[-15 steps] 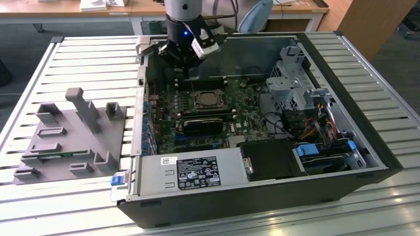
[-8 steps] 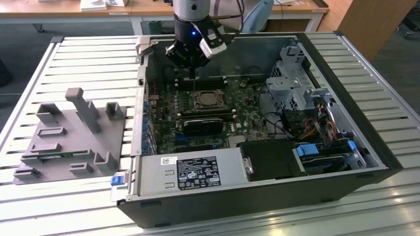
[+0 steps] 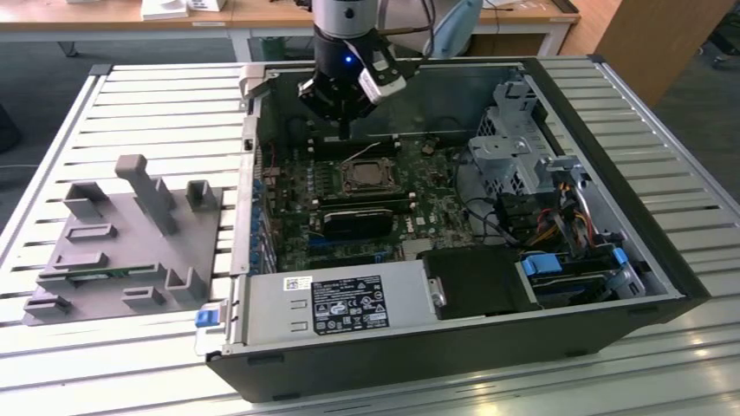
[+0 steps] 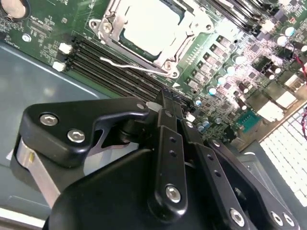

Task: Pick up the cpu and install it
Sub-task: 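Install the first cpu locking lever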

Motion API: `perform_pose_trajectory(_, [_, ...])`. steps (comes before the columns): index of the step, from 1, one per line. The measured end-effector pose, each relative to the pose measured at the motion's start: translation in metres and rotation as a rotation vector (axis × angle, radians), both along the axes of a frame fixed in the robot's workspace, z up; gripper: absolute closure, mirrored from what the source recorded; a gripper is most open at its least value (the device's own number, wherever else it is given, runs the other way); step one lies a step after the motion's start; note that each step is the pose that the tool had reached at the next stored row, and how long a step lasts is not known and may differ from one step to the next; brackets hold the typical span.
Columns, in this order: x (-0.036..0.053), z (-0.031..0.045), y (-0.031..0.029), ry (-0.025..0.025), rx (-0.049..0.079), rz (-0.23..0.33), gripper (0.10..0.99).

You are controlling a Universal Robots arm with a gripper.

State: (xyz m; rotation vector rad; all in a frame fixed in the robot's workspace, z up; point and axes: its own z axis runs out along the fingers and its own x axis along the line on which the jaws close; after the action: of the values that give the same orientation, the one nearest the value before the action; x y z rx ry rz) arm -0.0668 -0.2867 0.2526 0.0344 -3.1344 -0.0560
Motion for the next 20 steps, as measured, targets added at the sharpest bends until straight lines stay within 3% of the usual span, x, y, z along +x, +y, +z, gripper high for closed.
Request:
perform_pose_trajectory(1, [0.0001,0.0000,-0.0001,0.0004,0.005,0.000,0.980])
perform_pose_trajectory(2, [0.0002,-0.0004,0.0000,0.0002,0.038,0.000,0.980])
perform_pose_trajectory(3, [0.0002,-0.0007,-0.0001,0.0004,0.055,0.000,0.980])
perform_pose_trajectory(4, [0.0002,-0.0011,-0.0002,0.0002,0.060,0.000,0.980])
perform_pose_trajectory(12, [0.0010,-0.0063,-0.0043,-0.0001,0.063,-0.006,0.980])
perform_pose_trajectory(20, [0.0095,-0.0142,-0.0045,0.0000,0.066,-0.007,0.980])
